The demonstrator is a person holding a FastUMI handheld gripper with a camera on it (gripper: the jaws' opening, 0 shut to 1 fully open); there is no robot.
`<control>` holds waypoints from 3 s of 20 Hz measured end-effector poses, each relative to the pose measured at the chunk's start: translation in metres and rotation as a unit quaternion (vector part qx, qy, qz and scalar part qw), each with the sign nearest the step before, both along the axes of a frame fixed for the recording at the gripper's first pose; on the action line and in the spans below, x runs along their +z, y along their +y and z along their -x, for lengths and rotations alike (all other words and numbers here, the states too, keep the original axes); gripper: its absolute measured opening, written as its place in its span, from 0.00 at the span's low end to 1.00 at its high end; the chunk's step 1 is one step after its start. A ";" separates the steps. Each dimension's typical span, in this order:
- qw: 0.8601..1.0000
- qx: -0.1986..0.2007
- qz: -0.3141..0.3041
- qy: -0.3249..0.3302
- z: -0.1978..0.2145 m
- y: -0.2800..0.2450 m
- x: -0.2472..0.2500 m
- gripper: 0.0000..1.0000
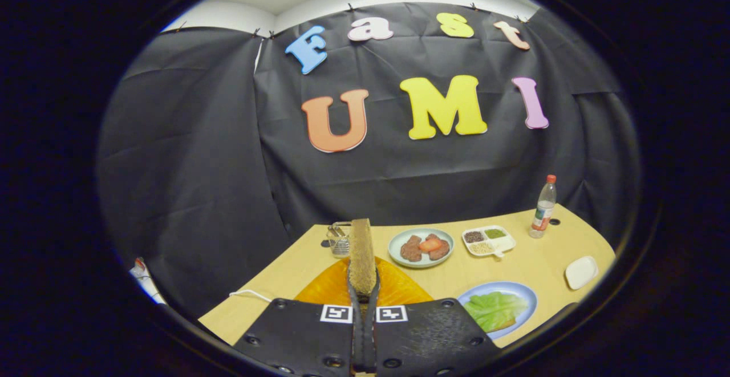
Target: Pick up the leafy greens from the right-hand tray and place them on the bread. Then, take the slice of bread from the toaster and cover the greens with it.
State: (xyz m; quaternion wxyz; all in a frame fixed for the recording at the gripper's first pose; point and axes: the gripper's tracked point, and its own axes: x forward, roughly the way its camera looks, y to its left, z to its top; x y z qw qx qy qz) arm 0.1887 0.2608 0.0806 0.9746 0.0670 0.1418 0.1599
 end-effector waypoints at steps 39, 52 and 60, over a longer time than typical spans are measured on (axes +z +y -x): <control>0.983 -0.141 -0.065 0.101 -0.045 -0.246 -0.200 0.58; 0.984 -0.172 0.045 -0.032 0.113 -0.294 -0.101 0.96; 0.985 -0.141 0.082 -0.063 0.201 -0.284 -0.096 0.96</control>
